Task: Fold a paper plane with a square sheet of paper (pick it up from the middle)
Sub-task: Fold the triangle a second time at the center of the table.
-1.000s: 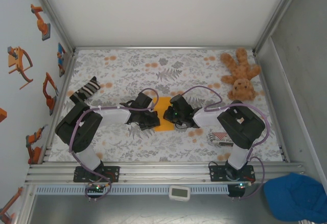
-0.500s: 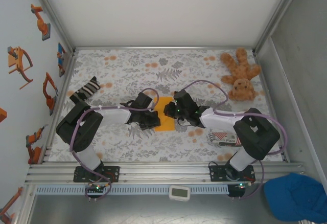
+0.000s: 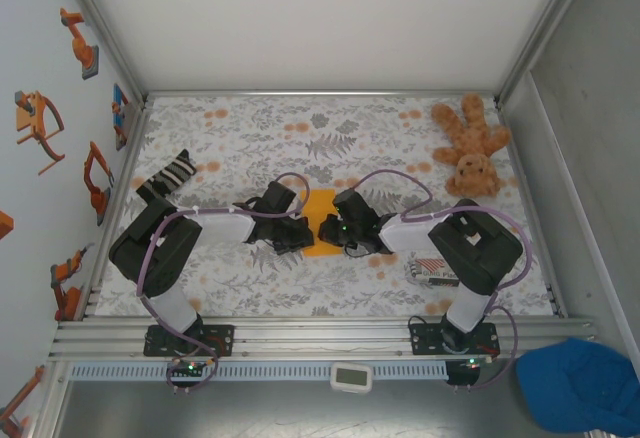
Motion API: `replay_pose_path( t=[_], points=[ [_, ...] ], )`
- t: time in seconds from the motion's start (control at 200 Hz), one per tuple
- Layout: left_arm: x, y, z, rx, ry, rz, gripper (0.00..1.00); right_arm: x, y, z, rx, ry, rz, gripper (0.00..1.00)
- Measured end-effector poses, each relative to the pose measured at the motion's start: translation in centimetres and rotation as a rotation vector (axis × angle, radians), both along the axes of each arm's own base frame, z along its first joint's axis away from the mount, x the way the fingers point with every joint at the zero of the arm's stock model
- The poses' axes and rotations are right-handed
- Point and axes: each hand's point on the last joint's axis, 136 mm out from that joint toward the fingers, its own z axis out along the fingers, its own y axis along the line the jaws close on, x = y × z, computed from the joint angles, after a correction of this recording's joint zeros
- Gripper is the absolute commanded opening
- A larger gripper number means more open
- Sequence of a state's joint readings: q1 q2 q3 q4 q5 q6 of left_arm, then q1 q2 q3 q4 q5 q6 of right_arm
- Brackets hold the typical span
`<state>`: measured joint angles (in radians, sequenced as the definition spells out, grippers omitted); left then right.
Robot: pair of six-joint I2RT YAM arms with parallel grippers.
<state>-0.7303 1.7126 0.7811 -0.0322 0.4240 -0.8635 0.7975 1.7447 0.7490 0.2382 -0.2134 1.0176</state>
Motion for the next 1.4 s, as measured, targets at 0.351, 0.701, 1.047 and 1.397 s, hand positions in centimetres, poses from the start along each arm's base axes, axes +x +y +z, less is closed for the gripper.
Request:
replay_pose_path(
  t=[0.351,0.701,1.047,1.397],
  points=[
    [0.0,0.0,0.0,-0.006,0.002,0.001,0.0,-0.5,0.6,0.1,0.01,0.003,0.015,0.0],
    [0.0,0.2,0.3,-0.002,-0.002,0.001,0.01,-0.3,0.4,-0.4,-0.025,0.025,-0.017,0.0],
    [-1.4,1.5,0.0,0.013,0.005,-0.028,0.03,-0.1,0.4,-0.4,-0.047,0.031,-0.033,0.0],
    [-2.8,3.2,0.1,0.056,0.017,-0.037,0.02,-0.1,0.4,-0.4,-0.054,0.034,-0.034,0.0]
  ],
)
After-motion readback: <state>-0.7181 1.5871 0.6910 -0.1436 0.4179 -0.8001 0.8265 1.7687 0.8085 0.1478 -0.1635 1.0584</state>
